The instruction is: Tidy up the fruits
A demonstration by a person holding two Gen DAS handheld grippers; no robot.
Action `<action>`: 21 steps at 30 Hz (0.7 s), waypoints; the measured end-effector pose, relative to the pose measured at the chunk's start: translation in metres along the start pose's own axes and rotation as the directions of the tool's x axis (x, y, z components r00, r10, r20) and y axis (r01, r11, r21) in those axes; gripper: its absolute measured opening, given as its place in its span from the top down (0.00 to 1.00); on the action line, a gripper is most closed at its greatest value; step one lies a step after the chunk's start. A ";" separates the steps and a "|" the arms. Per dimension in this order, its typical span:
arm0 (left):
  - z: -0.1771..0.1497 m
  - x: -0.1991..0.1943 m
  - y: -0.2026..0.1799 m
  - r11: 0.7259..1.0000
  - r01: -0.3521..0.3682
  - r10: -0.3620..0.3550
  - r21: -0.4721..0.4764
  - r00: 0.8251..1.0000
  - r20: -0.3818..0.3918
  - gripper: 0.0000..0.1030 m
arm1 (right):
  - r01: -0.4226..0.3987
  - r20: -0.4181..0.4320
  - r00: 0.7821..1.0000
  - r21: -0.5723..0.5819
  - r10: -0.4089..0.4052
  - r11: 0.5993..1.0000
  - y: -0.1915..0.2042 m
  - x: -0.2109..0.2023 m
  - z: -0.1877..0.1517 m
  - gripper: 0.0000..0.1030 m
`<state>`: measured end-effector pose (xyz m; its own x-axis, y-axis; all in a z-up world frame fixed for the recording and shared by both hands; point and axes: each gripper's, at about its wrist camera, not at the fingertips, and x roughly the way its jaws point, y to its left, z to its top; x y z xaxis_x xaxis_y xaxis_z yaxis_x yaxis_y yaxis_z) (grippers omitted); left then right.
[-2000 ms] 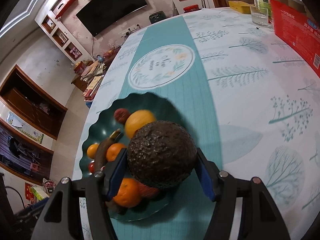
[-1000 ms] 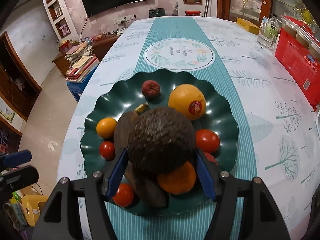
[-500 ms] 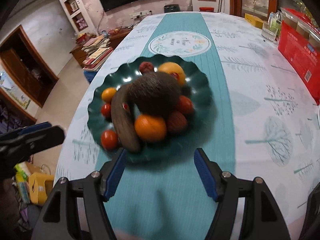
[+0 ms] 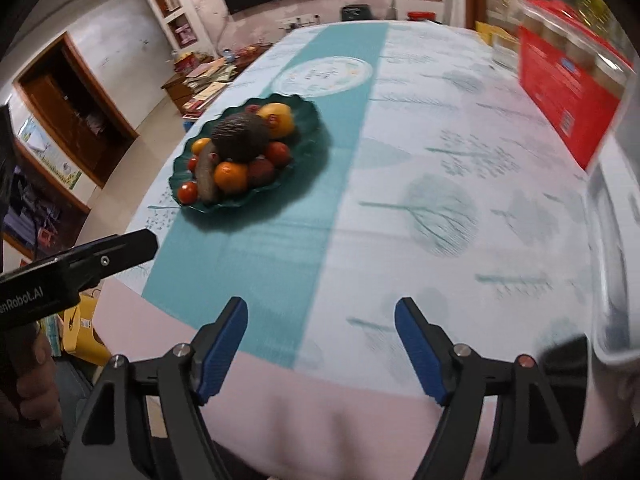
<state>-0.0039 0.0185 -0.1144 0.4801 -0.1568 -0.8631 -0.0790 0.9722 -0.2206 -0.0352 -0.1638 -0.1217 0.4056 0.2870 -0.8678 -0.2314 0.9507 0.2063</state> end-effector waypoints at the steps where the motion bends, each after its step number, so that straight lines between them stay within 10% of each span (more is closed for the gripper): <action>1: -0.001 -0.003 -0.006 1.000 -0.004 0.004 0.012 1.000 0.005 0.30 | 0.008 0.001 1.000 0.005 -0.008 1.000 -0.004 -0.005 -0.001 0.25; 21: -0.019 -0.104 -0.085 0.986 -0.111 0.089 0.125 0.981 0.171 0.15 | 0.031 0.141 0.989 0.064 -0.039 0.997 -0.007 -0.134 -0.021 0.10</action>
<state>-0.0644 -0.0510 -0.0145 0.6132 -0.0380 -0.7890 -0.0223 0.9976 -0.0654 -0.1063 -0.2113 -0.0165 0.5352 0.2630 -0.8027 -0.1616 0.9646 0.2083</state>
